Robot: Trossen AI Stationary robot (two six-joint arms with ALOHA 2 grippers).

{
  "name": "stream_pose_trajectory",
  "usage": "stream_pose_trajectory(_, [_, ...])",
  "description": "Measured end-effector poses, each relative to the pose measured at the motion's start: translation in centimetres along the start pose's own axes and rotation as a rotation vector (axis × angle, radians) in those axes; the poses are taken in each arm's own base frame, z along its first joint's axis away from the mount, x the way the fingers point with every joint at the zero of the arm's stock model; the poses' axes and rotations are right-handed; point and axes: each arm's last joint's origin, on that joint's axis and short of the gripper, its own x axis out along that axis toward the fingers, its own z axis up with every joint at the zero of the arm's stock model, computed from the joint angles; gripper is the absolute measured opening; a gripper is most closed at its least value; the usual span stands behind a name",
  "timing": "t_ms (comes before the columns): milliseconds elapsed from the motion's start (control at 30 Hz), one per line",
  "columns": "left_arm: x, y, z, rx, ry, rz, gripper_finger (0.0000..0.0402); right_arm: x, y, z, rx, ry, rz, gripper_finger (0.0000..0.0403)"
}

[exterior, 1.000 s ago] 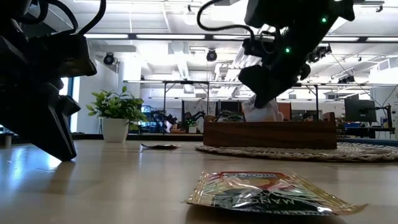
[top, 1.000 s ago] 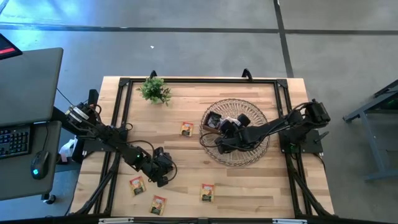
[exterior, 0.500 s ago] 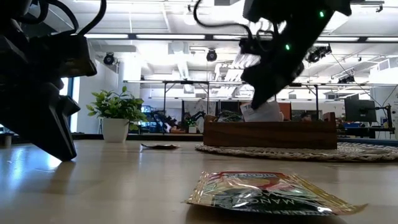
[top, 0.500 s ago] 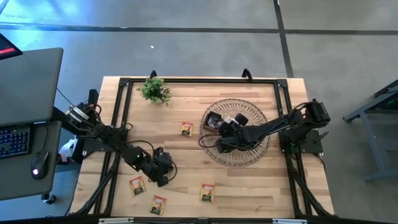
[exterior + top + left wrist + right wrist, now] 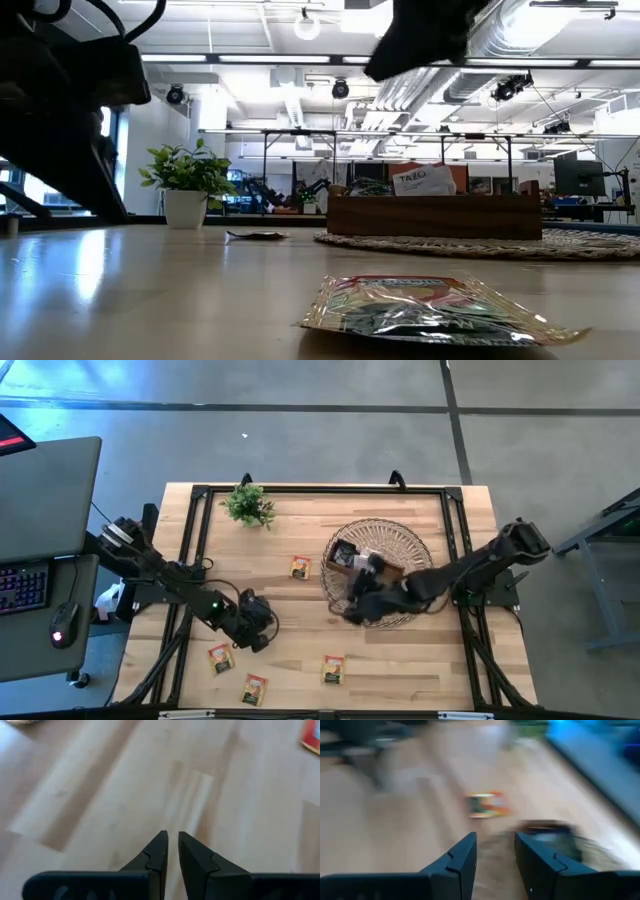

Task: Pick & Place Tea
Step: Put the orange tea bag into the right section of the wooden organizer

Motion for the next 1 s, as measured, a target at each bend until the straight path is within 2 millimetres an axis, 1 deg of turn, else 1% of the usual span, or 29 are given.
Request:
stream_pose_trajectory(133, [-0.4,0.5,0.2,0.005,-0.044,0.065,0.0044,0.6,3.0,-1.1,0.052,-0.037,0.248,0.0129])
stream_pose_trajectory(200, [-0.4,0.5,0.2,0.005,-0.06,0.076,0.0044,1.2,4.5,-1.9,0.042,-0.062,0.355,0.0129])
stream_pose_trajectory(333, [-0.4,0.5,0.2,-0.005,-0.061,0.073,0.0044,2.5,7.3,-3.6,-0.021,-0.084,0.505,0.0129])
stream_pose_trajectory(400, [-0.4,0.5,0.2,-0.013,-0.06,0.072,0.0044,3.0,8.2,-4.6,-0.047,-0.062,0.581,0.0129])
stream_pose_trajectory(500, [-0.5,0.5,0.2,-0.015,-0.058,0.07,0.0044,3.9,9.4,-6.5,-0.132,-0.013,0.621,0.0129])
stream_pose_trajectory(633, [-0.5,0.4,0.3,-0.016,-0.059,0.069,0.0044,5.1,10.5,-9.4,-0.22,0.091,0.677,0.0129])
stream_pose_trajectory(733, [-0.5,0.4,0.3,-0.016,-0.058,0.069,0.0044,6.0,10.8,-11.1,-0.287,0.146,0.708,0.0129])
stream_pose_trajectory(800, [-0.5,0.5,0.3,-0.016,-0.058,0.069,0.0044,6.3,10.9,-11.5,-0.351,0.142,0.723,0.0129])
stream_pose_trajectory(900, [-0.5,0.4,0.3,-0.024,-0.058,0.069,0.0044,6.6,10.9,-11.7,-0.439,0.115,0.746,0.0129])
stream_pose_trajectory(933, [-0.5,0.4,0.3,-0.033,-0.057,0.069,0.0044,6.7,10.9,-11.7,-0.473,0.1,0.737,0.0129])
stream_pose_trajectory(1000, [-0.5,0.5,0.3,-0.039,-0.057,0.07,0.0044,7.0,10.5,-11.5,-0.52,0.073,0.664,0.0129])
